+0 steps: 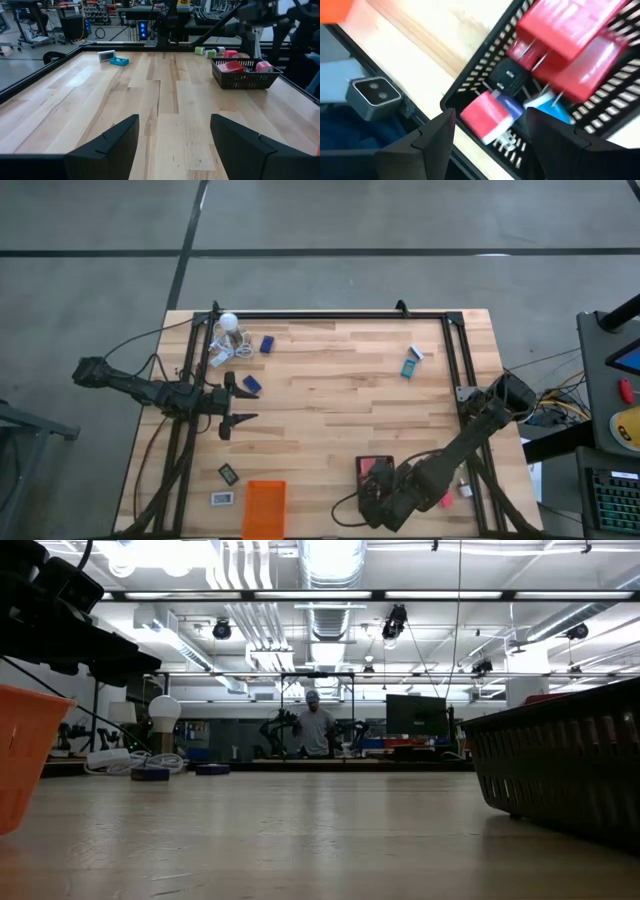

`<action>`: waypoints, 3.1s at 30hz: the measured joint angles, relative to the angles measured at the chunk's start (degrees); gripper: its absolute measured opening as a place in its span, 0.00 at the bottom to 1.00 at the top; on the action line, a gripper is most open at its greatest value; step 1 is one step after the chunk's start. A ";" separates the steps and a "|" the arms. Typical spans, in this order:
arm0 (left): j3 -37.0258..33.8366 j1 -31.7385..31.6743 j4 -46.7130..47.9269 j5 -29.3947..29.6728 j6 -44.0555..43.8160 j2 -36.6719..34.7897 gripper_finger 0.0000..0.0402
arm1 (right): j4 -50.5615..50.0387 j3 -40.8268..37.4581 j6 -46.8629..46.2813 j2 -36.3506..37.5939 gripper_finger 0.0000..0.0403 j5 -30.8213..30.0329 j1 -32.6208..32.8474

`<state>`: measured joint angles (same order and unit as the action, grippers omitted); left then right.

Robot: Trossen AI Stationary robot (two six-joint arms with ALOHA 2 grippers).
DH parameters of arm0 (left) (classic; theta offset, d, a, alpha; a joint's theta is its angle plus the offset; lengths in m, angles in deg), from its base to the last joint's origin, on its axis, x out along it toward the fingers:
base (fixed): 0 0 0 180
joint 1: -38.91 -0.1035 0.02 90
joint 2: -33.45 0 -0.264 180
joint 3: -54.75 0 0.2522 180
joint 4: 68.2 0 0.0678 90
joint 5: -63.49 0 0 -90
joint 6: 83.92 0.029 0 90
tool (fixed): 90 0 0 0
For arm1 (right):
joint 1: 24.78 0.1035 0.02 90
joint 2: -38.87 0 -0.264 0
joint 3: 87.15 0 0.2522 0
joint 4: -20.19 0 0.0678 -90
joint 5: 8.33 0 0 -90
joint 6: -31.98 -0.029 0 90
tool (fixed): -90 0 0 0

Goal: Pick & Place Office items
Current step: Put the pink charger adapter into the black bin

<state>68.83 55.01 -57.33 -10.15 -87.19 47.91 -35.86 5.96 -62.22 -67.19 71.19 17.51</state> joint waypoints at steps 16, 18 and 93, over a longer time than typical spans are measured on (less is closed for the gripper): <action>0.00 0.00 0.00 0.00 0.02 0.00 0.63 | -15.97 0.02 -24.93 6.87 0.58 -0.89 5.22; 0.00 0.00 -0.01 0.00 0.00 0.00 0.63 | -16.19 0.02 -29.13 6.79 0.58 -0.71 6.80; 0.00 0.02 0.00 0.04 0.00 0.04 0.63 | -11.53 -13.60 -39.77 -0.94 0.38 23.77 14.81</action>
<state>68.83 55.03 -57.33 -10.11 -87.19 47.95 -47.40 -7.64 -102.00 -68.13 94.96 32.32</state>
